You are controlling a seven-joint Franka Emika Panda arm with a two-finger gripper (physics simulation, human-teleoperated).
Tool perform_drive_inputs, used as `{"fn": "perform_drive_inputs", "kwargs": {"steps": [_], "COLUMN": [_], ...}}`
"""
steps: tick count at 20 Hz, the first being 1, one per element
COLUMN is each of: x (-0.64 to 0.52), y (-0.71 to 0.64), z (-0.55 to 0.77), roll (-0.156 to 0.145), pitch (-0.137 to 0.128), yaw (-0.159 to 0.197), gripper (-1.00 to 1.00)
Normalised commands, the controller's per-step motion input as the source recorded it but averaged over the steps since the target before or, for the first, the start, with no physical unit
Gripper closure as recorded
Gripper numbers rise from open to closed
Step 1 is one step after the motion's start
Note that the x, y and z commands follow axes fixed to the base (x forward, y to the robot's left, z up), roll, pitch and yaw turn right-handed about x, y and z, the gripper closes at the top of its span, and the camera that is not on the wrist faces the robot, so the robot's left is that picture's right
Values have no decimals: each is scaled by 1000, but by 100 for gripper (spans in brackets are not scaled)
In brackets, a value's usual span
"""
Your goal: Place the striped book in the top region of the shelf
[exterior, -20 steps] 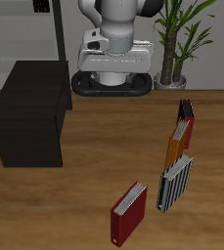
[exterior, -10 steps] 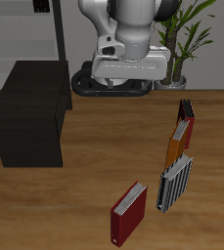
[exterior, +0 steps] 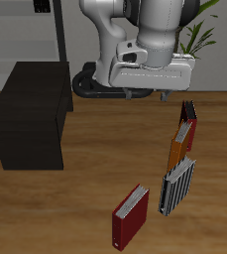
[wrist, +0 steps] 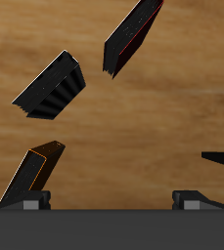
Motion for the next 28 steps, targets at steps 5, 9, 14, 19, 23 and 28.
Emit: {"fn": "perform_drive_inputs", "kwargs": {"steps": [5,9,14,19,23,28], "x": [442,398,344,355,287,135], "y": [254,232,303,220,-49,-48], "z": [3,7,-72,-176,-317,-297], "roll": [26,10,48,74,-42,-10], "pitch": [-19,-34,-12,-6,29,5], "yaw": [-20,-11,-16,-33,-58,-41], "gripper": [-100,-100,-100,-100,-100,-100]}}
